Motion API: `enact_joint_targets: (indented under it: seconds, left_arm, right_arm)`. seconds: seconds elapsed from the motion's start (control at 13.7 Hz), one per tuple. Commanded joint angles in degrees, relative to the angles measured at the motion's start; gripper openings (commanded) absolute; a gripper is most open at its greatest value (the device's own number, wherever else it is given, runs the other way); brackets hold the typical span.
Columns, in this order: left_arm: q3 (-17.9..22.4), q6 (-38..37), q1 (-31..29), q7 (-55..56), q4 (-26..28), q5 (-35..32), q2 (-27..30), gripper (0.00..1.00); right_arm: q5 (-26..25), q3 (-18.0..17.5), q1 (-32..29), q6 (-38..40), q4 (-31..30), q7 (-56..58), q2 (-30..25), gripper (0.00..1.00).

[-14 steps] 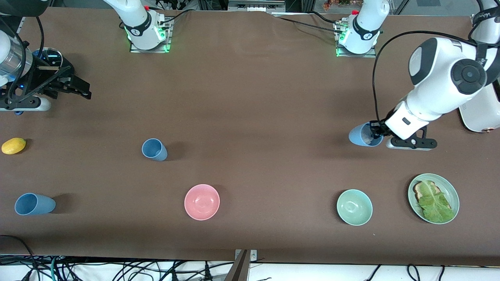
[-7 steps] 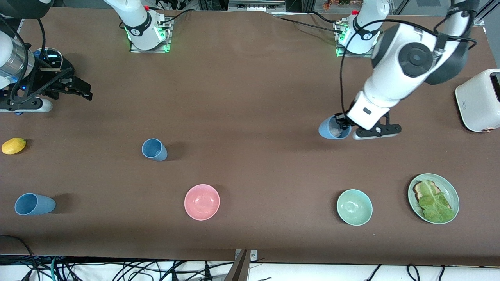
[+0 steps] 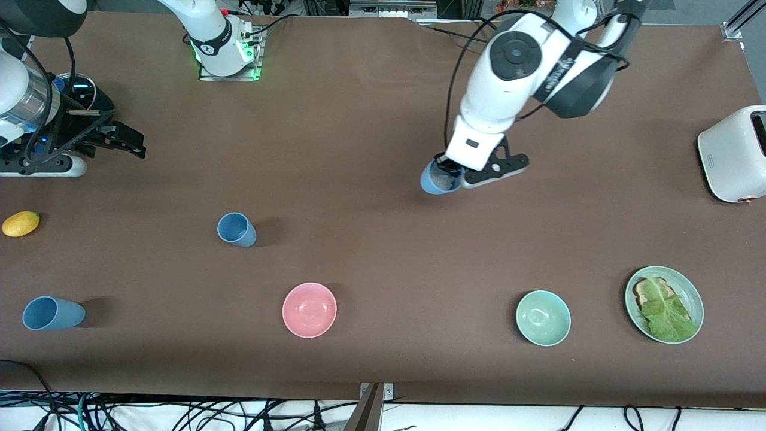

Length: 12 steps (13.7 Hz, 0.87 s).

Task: Stack blue cups with both arms
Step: 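Carry the tissue cup with the left gripper while the right gripper reaches the empty cup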

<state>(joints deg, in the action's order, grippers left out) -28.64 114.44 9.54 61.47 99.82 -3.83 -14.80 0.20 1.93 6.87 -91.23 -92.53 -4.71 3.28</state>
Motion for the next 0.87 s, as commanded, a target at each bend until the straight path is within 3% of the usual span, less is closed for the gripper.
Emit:
enact_joint_targets:
  seconds: [0.0,0.15,0.51,0.8]
  left_arm:
    - [7.8,-1.6,10.8,7.1,-6.8,-1.3,-5.1,0.0]
    - [13.7,-1.6,18.4,10.8,-10.2,-1.2,-7.9,0.0]
    - [15.2,-1.1,21.5,14.7,-15.0,-1.3,-15.2,0.0]
    - [19.4,-0.8,26.1,17.5,-19.6,-1.3,-20.9,0.0]
  right_arm:
    - [0.2,-0.3,-0.2,-3.8,-4.3,0.0,-1.6,1.0]
    - [0.2,-0.3,-0.2,-6.8,-6.5,0.0,-1.6,1.0]
    - [0.2,-0.4,-0.1,-13.6,-12.9,0.0,-1.6,1.0]
    - [0.3,-0.6,0.0,-22.3,-19.5,-0.1,-0.9,1.0]
